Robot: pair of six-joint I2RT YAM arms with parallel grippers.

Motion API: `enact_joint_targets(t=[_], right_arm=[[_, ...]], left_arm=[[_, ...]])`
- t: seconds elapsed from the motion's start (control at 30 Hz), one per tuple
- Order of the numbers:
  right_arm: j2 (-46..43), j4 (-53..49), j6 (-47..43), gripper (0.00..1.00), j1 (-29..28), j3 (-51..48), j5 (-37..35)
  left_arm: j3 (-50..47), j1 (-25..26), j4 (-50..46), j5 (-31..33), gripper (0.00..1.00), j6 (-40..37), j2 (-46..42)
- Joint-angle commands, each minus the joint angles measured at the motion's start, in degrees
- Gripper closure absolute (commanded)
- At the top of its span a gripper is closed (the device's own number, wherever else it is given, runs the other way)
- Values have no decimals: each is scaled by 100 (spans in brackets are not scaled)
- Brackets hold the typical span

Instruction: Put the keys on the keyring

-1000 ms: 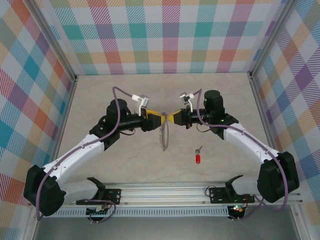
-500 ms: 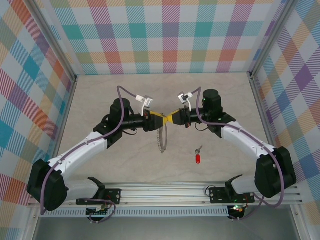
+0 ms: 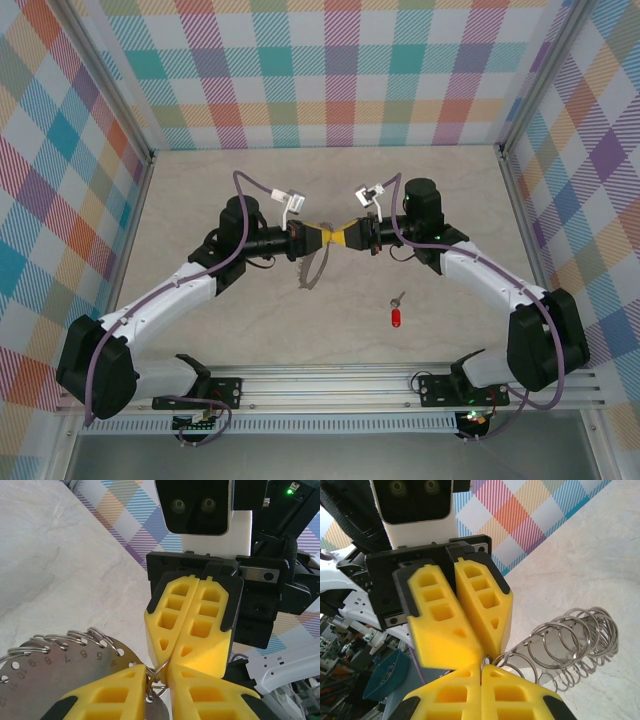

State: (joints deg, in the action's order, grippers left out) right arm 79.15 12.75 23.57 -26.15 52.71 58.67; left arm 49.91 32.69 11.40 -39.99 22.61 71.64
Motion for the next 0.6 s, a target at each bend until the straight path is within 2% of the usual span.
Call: enact_joint_targets(t=[0.0,0.17,0.57], right_arm=[[109,235,-44,100,-7,108,-54],[126,17,-164,100,-2,159,-212],[258,-74,5,100,-51,183,-487]], left_arm=[[-47,137,363,-598,91,-19,-26],[-20,216,354,-690,100,-46,-84],[-52,391,401,-604,100,-91,-91]])
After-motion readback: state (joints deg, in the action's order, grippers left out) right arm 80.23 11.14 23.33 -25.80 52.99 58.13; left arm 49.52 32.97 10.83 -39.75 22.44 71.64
